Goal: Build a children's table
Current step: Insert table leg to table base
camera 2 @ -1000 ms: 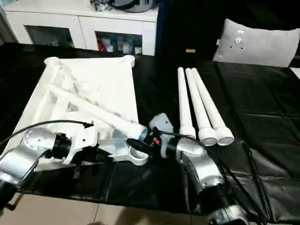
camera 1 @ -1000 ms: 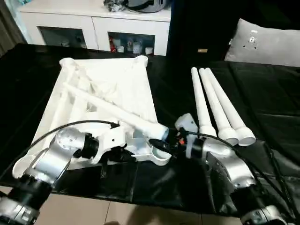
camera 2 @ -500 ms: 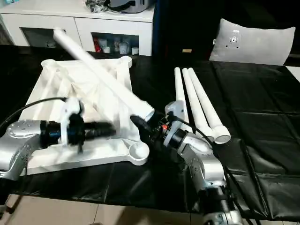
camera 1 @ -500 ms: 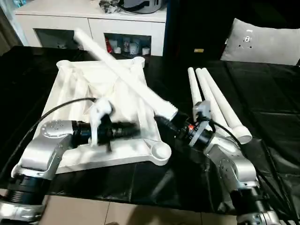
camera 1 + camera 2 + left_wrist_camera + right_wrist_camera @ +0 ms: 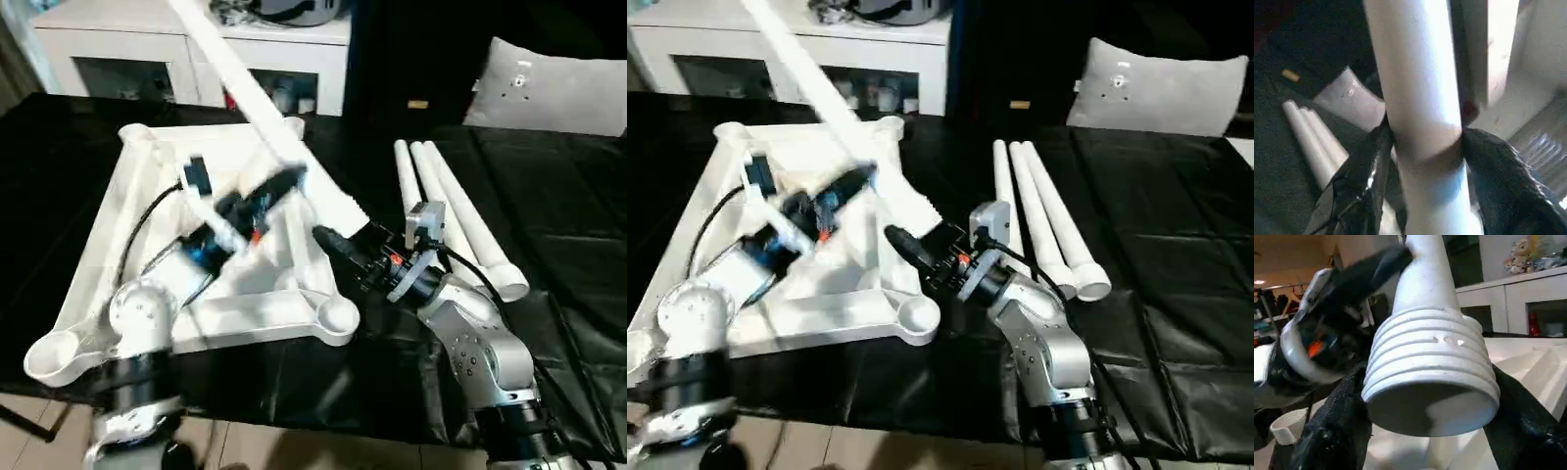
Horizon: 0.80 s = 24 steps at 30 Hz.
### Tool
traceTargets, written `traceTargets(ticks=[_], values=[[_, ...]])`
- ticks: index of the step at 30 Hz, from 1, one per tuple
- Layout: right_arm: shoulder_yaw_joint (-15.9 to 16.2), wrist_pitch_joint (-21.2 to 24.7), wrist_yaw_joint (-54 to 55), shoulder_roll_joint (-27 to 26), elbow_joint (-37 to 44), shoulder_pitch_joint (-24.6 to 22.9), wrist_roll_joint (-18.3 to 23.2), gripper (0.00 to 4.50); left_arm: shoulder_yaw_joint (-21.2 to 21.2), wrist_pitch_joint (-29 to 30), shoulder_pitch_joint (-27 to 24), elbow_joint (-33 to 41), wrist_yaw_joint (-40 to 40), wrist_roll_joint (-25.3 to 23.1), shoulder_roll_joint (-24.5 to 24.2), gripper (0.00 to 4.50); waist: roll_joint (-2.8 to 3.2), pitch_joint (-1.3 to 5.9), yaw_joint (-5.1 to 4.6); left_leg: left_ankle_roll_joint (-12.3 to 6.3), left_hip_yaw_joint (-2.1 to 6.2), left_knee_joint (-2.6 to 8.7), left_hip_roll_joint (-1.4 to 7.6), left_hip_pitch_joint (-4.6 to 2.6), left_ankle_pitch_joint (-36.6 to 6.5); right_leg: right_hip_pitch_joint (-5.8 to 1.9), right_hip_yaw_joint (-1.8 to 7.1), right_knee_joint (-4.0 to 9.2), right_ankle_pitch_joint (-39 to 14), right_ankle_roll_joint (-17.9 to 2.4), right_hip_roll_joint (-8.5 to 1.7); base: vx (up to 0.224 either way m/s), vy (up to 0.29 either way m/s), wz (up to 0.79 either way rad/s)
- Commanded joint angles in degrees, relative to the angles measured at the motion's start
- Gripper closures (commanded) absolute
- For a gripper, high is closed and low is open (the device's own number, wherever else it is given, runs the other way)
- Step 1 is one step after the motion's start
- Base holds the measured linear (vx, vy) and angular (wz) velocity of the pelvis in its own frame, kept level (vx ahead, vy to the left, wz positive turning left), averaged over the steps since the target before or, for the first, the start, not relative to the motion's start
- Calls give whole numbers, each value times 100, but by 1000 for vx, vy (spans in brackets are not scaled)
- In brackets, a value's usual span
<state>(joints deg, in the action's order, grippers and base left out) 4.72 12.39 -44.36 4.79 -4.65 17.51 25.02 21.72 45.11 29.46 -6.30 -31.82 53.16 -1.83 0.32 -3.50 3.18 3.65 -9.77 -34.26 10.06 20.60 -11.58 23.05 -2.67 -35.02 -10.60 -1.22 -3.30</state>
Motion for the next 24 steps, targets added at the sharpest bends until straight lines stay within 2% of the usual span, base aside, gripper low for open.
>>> traceTargets(ticks=[1, 3, 7, 9, 14, 15, 17, 19, 24], values=[[123, 137, -35, 18, 7, -66, -106, 174, 113, 83, 183, 71, 101, 430, 14, 192, 31, 382, 26, -229, 75, 368, 201, 30, -804, -346, 236, 452, -1238, -1093, -389, 0, 0, 0], [134, 157, -58, 62, 40, -75, -89, 174, 138, 222, 192, 124, 123, 519, 36, 192, 44, 384, 18, -241, 72, 370, 216, 11, -812, -331, 235, 451, -1224, -1085, -380, 0, 0, 0], [213, 161, -95, 138, 38, -98, -180, 174, 80, 149, 184, 185, 142, 342, 50, 192, 38, 384, 41, -271, 80, 377, 233, 2, -749, -334, 238, 439, -1074, -1102, -387, 0, 0, 0], [205, 143, -75, 135, 14, -86, -175, 175, 12, 97, 162, 211, 141, 263, 18, 225, 36, 381, 47, -261, 79, 379, 234, 5, -767, -336, 240, 443, -1111, -1090, -394, 0, 0, 0], [233, 116, -83, 163, -52, -45, -179, 175, -7, 94, 132, 240, 189, 405, -20, 252, 40, 378, 48, -228, 83, 384, 234, 9, -790, -341, 244, 444, -1157, -1063, -401, 0, 0, 0], [236, 106, -85, 170, -73, -35, -185, 175, -2, 96, 131, 241, 191, 417, -35, 253, 55, 375, 43, -217, 81, 385, 231, 4, -825, -334, 239, 448, -1174, -1062, -392, 0, 0, 0], [235, 92, -87, 177, -105, -21, -195, 175, -1, 92, 132, 241, 170, 407, -48, 255, 45, 378, 44, -213, 81, 382, 229, 6, -809, -342, 244, 445, -1148, -1064, -396, 0, 0, 0], [238, 83, -76, 171, -127, -10, -225, 175, -14, 96, 123, 236, 81, 404, -86, 256, 64, 379, 43, -212, 84, 383, 230, 8, -792, -341, 242, 442, -1104, -1074, -395, 0, 0, 0], [244, 65, -61, 191, -140, -7, -266, 175, -148, 70, 96, 255, -3, 252, -202, 257, 66, 379, 41, -199, 85, 388, 233, 0, -824, -339, 239, 437, -1068, -1097, -392, 0, 0, 0]])
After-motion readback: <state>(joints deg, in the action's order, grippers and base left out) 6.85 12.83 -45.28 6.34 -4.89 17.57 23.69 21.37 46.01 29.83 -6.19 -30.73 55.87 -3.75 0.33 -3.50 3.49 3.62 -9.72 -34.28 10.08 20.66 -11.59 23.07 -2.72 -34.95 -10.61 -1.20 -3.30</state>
